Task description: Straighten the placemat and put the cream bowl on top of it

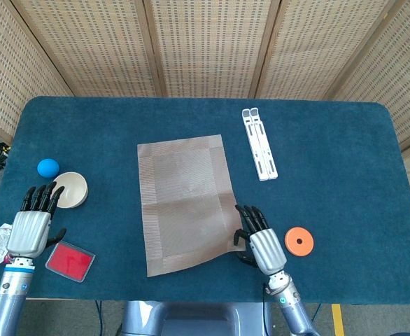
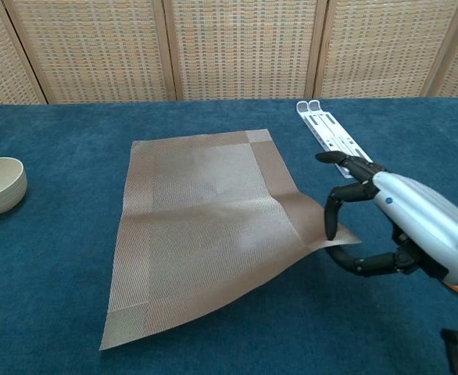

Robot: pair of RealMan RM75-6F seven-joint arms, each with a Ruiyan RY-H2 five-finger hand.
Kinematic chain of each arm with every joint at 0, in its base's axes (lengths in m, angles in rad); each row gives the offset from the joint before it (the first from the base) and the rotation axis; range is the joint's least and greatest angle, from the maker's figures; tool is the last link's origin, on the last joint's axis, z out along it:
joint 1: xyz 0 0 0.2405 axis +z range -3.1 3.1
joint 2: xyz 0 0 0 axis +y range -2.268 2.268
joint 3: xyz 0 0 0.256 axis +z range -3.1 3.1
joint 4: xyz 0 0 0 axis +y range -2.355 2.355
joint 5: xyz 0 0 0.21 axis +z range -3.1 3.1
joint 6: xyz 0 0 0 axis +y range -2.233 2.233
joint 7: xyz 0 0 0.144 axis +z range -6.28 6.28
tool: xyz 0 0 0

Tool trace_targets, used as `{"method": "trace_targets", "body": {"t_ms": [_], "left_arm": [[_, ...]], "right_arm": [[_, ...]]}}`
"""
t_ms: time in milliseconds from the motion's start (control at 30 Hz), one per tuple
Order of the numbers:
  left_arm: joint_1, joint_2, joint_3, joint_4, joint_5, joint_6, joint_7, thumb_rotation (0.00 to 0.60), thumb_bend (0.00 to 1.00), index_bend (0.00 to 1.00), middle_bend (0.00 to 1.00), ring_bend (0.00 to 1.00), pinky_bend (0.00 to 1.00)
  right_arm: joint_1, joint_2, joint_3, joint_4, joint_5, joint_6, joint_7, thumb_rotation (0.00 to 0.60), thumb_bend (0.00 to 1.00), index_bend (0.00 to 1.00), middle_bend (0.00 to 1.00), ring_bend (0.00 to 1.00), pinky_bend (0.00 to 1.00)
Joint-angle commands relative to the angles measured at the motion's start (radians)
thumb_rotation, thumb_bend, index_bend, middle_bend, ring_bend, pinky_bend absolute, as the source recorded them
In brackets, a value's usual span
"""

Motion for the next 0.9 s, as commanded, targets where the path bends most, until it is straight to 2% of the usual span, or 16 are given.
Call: {"method": "trace_targets", "body": {"t_ms": [33, 200, 500, 767, 900], "left_arm": [[0.000, -0.001, 0.001, -0.001, 0.000, -0.001, 0.003, 0.600, 0.23, 0.04, 0.00, 0.00, 0.00], [0.000, -0.003, 0.002, -0.002, 0.003, 0.000, 0.009, 0.600, 0.23, 0.04, 0.00, 0.00, 0.00], [-0.002, -0.007, 0.002, 0.000, -0.001, -0.005, 0.018, 0.600, 0.23, 0.04, 0.00, 0.00, 0.00], [-0.003, -0.012, 0.004, 0.003, 0.005, -0.005, 0.027, 0.600, 0.24, 0.04, 0.00, 0.00, 0.00], [-0.004, -0.014, 0.005, 0.004, 0.005, -0.007, 0.027, 0.600, 0.23, 0.04, 0.00, 0.00, 0.00]], "right_arm": [[-0.018, 0.063, 0.014, -0.023, 0.012, 0.027, -0.010, 0.600, 0.54, 0.69, 0.13, 0.00, 0.00], [-0.032, 0.124, 0.035, -0.018, 0.051, 0.025, 0.015, 0.600, 0.54, 0.69, 0.13, 0.00, 0.00], [-0.023, 0.203, 0.110, 0.084, 0.170, -0.045, 0.067, 0.600, 0.54, 0.69, 0.13, 0.00, 0.00], [0.027, 0.245, 0.187, 0.149, 0.265, -0.141, 0.053, 0.600, 0.54, 0.69, 0.13, 0.00, 0.00], [0.045, 0.267, 0.207, 0.157, 0.291, -0.167, 0.019, 0.600, 0.53, 0.66, 0.10, 0.00, 0.00]]}}
